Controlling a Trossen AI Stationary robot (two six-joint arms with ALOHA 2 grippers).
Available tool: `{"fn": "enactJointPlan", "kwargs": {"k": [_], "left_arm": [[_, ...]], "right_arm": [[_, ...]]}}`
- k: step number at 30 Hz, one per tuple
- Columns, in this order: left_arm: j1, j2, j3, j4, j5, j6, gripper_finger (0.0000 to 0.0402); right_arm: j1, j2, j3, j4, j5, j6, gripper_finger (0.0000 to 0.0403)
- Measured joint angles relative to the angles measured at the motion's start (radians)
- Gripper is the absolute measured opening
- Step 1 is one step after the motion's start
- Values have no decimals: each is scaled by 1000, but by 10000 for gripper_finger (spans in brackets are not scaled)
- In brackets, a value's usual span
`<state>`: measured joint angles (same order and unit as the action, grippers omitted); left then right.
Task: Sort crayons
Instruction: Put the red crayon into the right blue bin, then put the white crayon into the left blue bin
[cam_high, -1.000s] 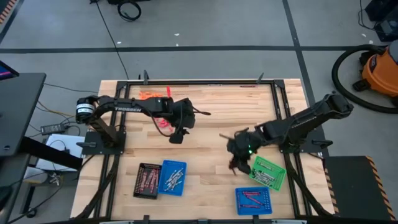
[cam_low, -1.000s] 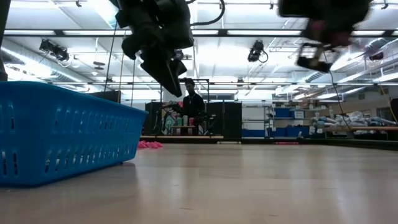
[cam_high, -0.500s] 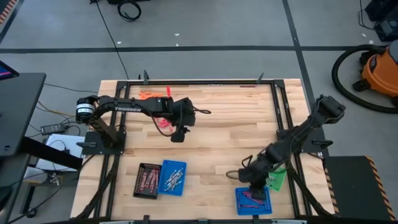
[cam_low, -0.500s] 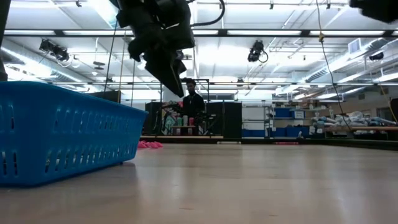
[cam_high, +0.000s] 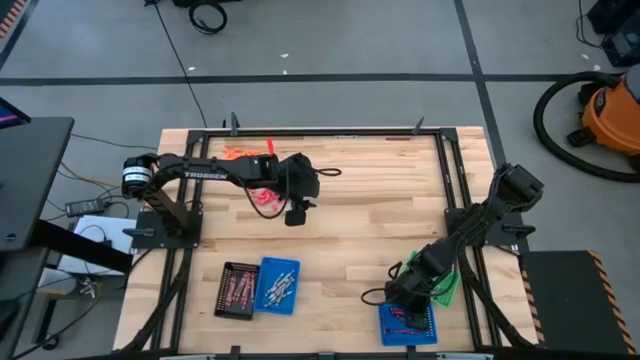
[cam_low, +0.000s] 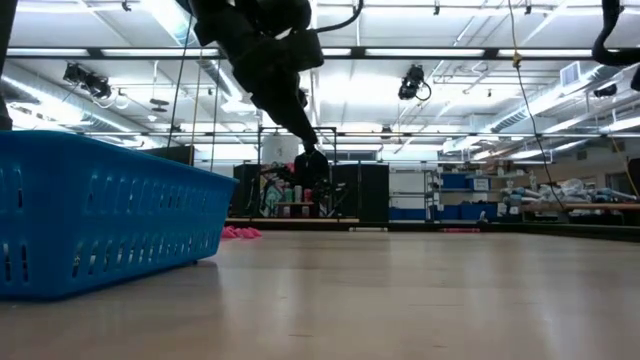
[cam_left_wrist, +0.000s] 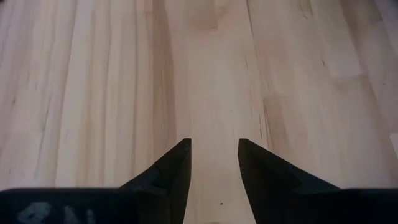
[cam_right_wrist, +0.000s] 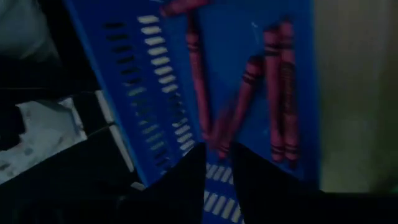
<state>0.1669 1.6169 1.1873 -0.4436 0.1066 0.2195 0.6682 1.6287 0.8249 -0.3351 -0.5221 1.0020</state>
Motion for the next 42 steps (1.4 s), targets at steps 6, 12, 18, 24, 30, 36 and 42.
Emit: {"fn": "enactJointPlan", "kwargs": {"k": [6, 12, 18, 24, 30, 36, 42], "left_arm": [[-1, 0, 0, 21, 0, -34, 141], [-1, 0, 0, 166, 111, 27, 141], [-5, -4, -45, 230, 81, 61, 141], [-37, -31, -222, 384, -36, 31, 141], [-72, -137, -317, 407, -89, -6, 141], [-81, -262, -373, 335, -122, -36, 141], [-75, -358, -444, 294, -162, -6, 141]], "right_arm": [[-13, -46, 7, -23, -44, -17, 113], [-49, -183, 26, -152, 196, -150, 112], [-139, -302, 26, -243, 573, -318, 112], [-289, -308, 27, -329, 874, -490, 111], [-487, -309, -14, -270, 940, -679, 111], [-662, -293, -60, -123, 924, -829, 111], [-823, -266, -80, 33, 979, -812, 111]]}}
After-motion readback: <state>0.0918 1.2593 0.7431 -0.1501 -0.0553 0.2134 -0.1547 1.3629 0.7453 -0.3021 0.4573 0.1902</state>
